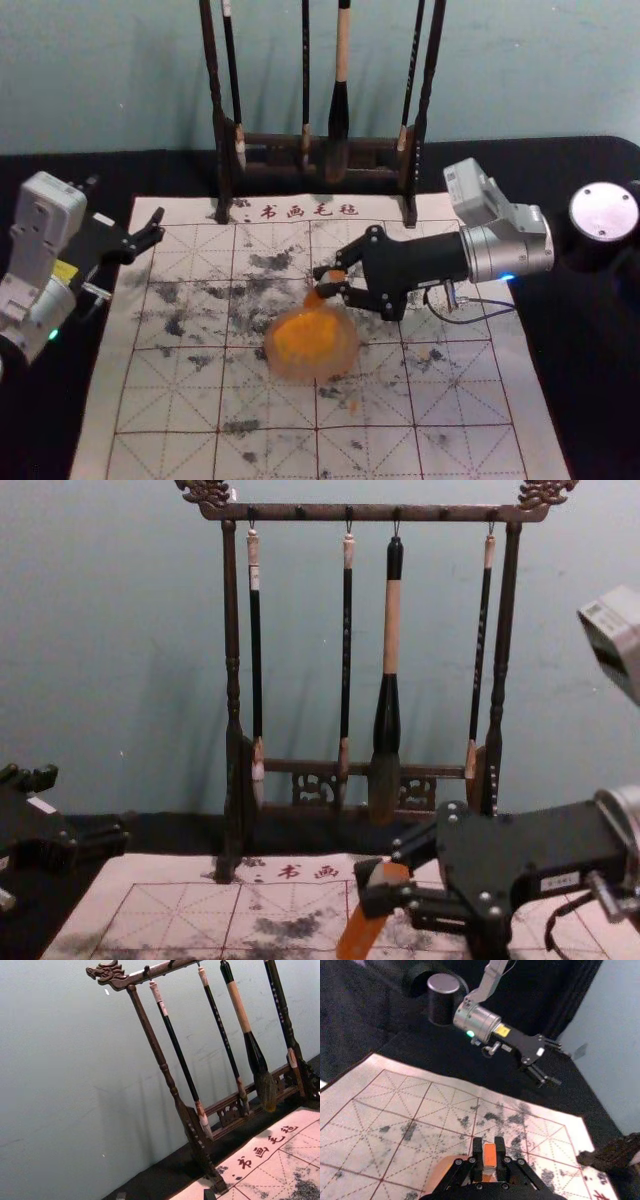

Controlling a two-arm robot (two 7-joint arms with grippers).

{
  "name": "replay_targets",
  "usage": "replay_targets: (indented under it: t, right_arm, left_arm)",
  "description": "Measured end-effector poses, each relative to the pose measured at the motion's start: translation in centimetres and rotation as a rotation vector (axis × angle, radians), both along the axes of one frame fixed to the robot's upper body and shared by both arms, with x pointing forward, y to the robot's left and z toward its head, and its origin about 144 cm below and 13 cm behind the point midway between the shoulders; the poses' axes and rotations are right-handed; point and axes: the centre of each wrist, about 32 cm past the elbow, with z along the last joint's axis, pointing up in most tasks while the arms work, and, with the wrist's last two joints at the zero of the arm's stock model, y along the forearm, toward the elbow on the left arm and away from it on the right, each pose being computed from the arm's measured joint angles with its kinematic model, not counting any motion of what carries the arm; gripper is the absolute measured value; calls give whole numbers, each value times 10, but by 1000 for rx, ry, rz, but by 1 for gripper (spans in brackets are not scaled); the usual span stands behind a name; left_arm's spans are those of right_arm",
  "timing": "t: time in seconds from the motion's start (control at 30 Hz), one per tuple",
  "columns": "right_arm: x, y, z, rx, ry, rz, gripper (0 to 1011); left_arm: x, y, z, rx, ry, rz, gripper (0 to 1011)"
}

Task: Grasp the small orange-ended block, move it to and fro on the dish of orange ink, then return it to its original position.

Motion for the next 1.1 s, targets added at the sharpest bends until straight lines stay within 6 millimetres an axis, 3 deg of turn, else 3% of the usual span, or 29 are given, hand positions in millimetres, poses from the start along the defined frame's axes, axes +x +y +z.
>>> replay_targets:
  t: [0.3, 1.1]
  right_arm:
    - [12, 8, 4, -63, -2, 56, 134]
    - [22, 15, 5, -151, 65, 57, 134]
  left_arm:
    - [0, 0, 0, 0, 0, 0, 1001]
    - [0, 0, 0, 0, 0, 0, 1001]
